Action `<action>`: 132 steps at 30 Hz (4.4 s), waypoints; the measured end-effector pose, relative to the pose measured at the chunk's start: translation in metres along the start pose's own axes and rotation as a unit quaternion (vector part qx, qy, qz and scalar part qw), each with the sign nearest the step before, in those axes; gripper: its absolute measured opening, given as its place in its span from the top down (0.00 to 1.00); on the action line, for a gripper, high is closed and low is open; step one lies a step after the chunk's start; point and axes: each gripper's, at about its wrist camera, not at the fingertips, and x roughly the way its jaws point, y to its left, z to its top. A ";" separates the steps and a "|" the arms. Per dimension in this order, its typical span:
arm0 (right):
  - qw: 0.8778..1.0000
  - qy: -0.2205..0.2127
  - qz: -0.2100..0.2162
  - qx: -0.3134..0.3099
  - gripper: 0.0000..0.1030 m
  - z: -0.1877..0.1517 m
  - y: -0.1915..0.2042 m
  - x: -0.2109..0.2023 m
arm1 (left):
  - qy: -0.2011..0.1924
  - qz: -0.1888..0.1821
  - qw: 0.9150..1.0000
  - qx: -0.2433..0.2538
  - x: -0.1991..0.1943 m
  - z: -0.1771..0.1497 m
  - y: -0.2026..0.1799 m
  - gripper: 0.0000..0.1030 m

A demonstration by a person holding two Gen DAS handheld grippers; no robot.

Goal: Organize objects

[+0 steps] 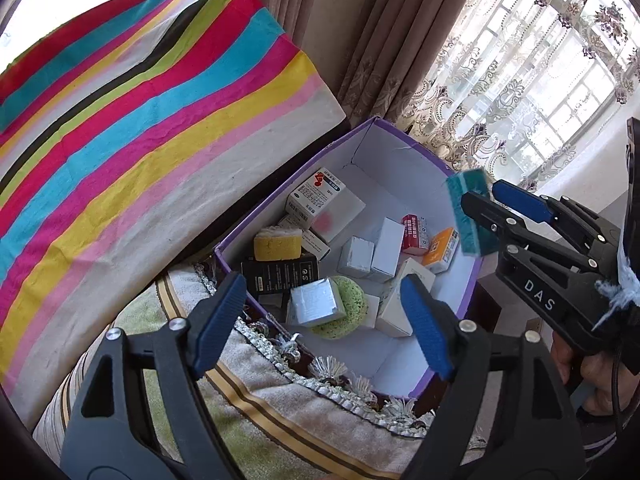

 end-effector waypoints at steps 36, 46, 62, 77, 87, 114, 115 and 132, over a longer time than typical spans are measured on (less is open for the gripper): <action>0.999 0.017 -0.034 -0.013 0.22 -0.019 0.016 -0.017 | 0.039 -0.044 0.986 -0.157 0.001 -0.048 0.052 0.01; 0.999 0.022 -0.033 -0.004 0.22 -0.020 0.014 -0.014 | 0.017 0.061 0.998 -0.026 -0.011 -0.026 0.010 0.00; 0.999 0.022 -0.024 0.032 0.22 -0.018 -0.010 -0.012 | -0.038 0.104 0.991 -0.073 -0.007 -0.028 0.007 0.00; 0.999 0.024 -0.012 0.022 0.22 -0.017 -0.002 -0.013 | -0.031 0.101 0.993 -0.057 -0.002 -0.031 0.002 0.00; 0.999 0.027 -0.017 0.012 0.22 -0.018 0.001 -0.010 | -0.026 0.094 0.994 -0.053 -0.001 -0.031 0.001 0.00; 0.999 0.037 -0.022 0.007 0.22 -0.022 0.001 -0.003 | -0.012 0.089 0.995 -0.038 0.003 -0.027 -0.002 0.00; 0.999 0.037 -0.021 0.007 0.22 -0.022 0.002 -0.003 | -0.012 0.089 0.995 -0.040 0.004 -0.027 -0.002 0.00; 0.999 0.021 0.028 0.008 0.22 -0.013 0.033 -0.022 | -0.039 0.112 0.990 -0.081 -0.045 -0.037 0.031 0.00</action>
